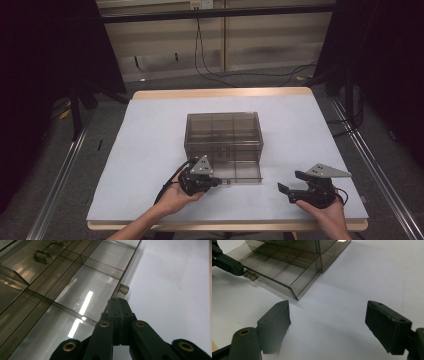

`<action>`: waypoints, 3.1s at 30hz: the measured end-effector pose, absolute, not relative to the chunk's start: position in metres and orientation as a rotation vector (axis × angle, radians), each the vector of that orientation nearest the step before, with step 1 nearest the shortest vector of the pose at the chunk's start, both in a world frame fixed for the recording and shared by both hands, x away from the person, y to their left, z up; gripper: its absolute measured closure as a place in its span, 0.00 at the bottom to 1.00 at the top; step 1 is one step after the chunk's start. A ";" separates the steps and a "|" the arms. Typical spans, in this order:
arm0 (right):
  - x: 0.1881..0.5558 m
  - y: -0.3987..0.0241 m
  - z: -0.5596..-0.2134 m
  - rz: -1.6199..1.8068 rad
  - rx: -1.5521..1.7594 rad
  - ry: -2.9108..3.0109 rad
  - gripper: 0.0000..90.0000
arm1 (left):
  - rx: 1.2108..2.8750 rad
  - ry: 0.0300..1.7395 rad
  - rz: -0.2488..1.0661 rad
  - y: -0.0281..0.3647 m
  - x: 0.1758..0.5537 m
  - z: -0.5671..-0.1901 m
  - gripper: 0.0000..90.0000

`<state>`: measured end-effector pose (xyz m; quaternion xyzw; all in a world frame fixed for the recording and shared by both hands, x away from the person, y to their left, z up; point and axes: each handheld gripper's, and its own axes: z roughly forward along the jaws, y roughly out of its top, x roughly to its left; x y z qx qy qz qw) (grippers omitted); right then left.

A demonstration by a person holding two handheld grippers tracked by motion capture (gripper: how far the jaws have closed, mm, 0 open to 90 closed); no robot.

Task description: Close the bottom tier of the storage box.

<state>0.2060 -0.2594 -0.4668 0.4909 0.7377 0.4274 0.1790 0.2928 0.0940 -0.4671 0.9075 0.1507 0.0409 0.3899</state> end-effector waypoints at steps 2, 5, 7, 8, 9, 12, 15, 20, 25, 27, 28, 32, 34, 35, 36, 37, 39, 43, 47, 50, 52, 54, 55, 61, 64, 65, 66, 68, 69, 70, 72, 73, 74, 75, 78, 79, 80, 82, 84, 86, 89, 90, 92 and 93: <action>0.206 -0.259 -0.467 1.208 1.387 2.087 0.22 | 2.301 0.386 0.096 0.094 0.294 -0.467 1.00; 0.206 -0.260 -0.467 1.208 1.388 2.087 0.22 | 2.307 0.385 0.097 0.095 0.294 -0.467 1.00; 0.206 -0.260 -0.467 1.209 1.388 2.087 0.22 | 2.290 0.388 0.094 0.095 0.294 -0.468 1.00; 0.206 -0.260 -0.467 1.209 1.388 2.087 0.22 | 2.292 0.388 0.091 0.095 0.294 -0.468 1.00; 0.206 -0.260 -0.467 1.209 1.388 2.087 0.22 | 2.292 0.388 0.091 0.095 0.294 -0.468 1.00; 0.206 -0.259 -0.467 1.208 1.392 2.088 0.22 | 2.286 0.403 0.083 0.096 0.296 -0.469 1.00; 0.206 -0.259 -0.467 1.209 1.389 2.088 0.22 | 2.296 0.403 0.085 0.096 0.297 -0.468 1.00; 0.206 -0.259 -0.467 1.206 1.389 2.089 0.22 | 2.292 0.400 0.084 0.096 0.297 -0.469 1.00; 0.205 -0.259 -0.466 1.207 1.391 2.089 0.22 | 2.292 0.412 0.085 0.096 0.298 -0.469 1.00; 0.205 -0.260 -0.466 1.207 1.389 2.089 0.22 | 2.307 0.421 0.094 0.096 0.298 -0.468 1.00; 0.205 -0.260 -0.466 1.207 1.389 2.089 0.22 | 2.305 0.420 0.099 0.096 0.299 -0.468 1.00; 0.205 -0.259 -0.466 1.205 1.392 2.091 0.22 | 2.302 0.414 0.102 0.097 0.299 -0.469 1.00; 0.206 -0.259 -0.466 1.203 1.394 2.095 0.22 | 2.291 0.416 0.089 0.098 0.300 -0.469 1.00; 0.206 -0.259 -0.467 1.203 1.395 2.096 0.22 | 2.285 0.415 0.088 0.098 0.300 -0.470 1.00; 0.206 -0.259 -0.467 1.202 1.395 2.097 0.22 | 2.292 0.416 0.096 0.098 0.300 -0.469 1.00; 0.206 -0.259 -0.467 1.203 1.394 2.097 0.22 | 2.285 0.417 0.096 0.097 0.300 -0.470 1.00; 0.206 -0.259 -0.467 1.202 1.391 2.096 0.22 | 2.300 0.423 0.104 0.097 0.300 -0.469 1.00; 0.206 -0.259 -0.466 1.199 1.398 2.096 0.22 | 2.290 0.421 0.109 0.097 0.301 -0.469 1.00; 0.206 -0.259 -0.467 1.200 1.396 2.098 0.22 | 2.289 0.415 0.110 0.097 0.302 -0.469 1.00; 0.206 -0.259 -0.467 1.197 1.388 2.101 0.22 | 2.290 0.419 0.109 0.097 0.302 -0.469 1.00; 0.206 -0.259 -0.467 1.197 1.389 2.099 0.22 | 2.286 0.426 0.107 0.097 0.302 -0.469 1.00; 0.206 -0.259 -0.467 1.197 1.392 2.097 0.22 | 2.292 0.433 0.106 0.097 0.302 -0.469 1.00; 0.206 -0.259 -0.467 1.197 1.392 2.097 0.22 | 2.292 0.433 0.106 0.097 0.302 -0.469 1.00; 0.206 -0.259 -0.466 1.197 1.393 2.100 0.21 | 2.281 0.435 0.119 0.097 0.302 -0.469 1.00; 0.207 -0.259 -0.467 1.184 1.395 2.104 0.21 | 2.265 0.450 0.107 0.097 0.303 -0.470 1.00; 0.207 -0.259 -0.467 1.185 1.394 2.103 0.21 | 2.278 0.436 0.112 0.098 0.304 -0.469 1.00; 0.206 -0.259 -0.466 1.185 1.396 2.101 0.21 | 2.282 0.445 0.115 0.098 0.304 -0.469 1.00; 0.206 -0.259 -0.467 1.182 1.392 2.105 0.21 | 2.310 0.418 0.125 0.098 0.305 -0.468 1.00; 0.206 -0.259 -0.467 1.184 1.392 2.104 0.21 | 2.310 0.418 0.125 0.098 0.305 -0.468 1.00; 0.207 -0.259 -0.467 1.184 1.391 2.105 0.21 | 2.301 0.435 0.121 0.098 0.305 -0.469 1.00; 0.207 -0.259 -0.467 1.183 1.391 2.107 0.21 | 2.292 0.445 0.118 0.098 0.304 -0.469 1.00; 0.207 -0.259 -0.467 1.180 1.388 2.110 0.21 | 2.296 0.433 0.120 0.098 0.305 -0.470 1.00; 0.207 -0.259 -0.467 1.184 1.391 2.107 0.21 | 2.299 0.427 0.125 0.099 0.306 -0.470 1.00; 0.207 -0.259 -0.467 1.184 1.391 2.107 0.21 | 2.299 0.427 0.125 0.099 0.306 -0.470 1.00; 0.206 -0.259 -0.467 1.183 1.393 2.106 0.21 | 2.291 0.451 0.132 0.101 0.309 -0.472 1.00; 0.206 -0.259 -0.467 1.183 1.393 2.106 0.21 | 2.291 0.451 0.132 0.101 0.309 -0.472 1.00; 0.206 -0.259 -0.466 1.185 1.391 2.106 0.21 | 2.301 0.459 0.134 0.102 0.310 -0.471 1.00; 0.206 -0.259 -0.466 1.185 1.391 2.106 0.21 | 2.294 0.481 0.138 0.104 0.311 -0.471 1.00; 0.207 -0.259 -0.467 1.186 1.389 2.108 0.21 | 2.284 0.473 0.136 0.105 0.312 -0.472 1.00; 0.207 -0.259 -0.467 1.186 1.388 2.107 0.21 | 2.273 0.478 0.138 0.104 0.312 -0.473 1.00; 0.206 -0.259 -0.467 1.187 1.392 2.106 0.22 | 2.277 0.481 0.143 0.104 0.313 -0.473 1.00; 0.206 -0.259 -0.466 1.188 1.393 2.104 0.22 | 2.270 0.488 0.139 0.104 0.313 -0.473 1.00; 0.206 -0.259 -0.466 1.188 1.393 2.104 0.22 | 2.276 0.488 0.142 0.106 0.314 -0.473 1.00; 0.206 -0.259 -0.466 1.190 1.389 2.104 0.22 | 2.271 0.500 0.137 0.105 0.314 -0.473 1.00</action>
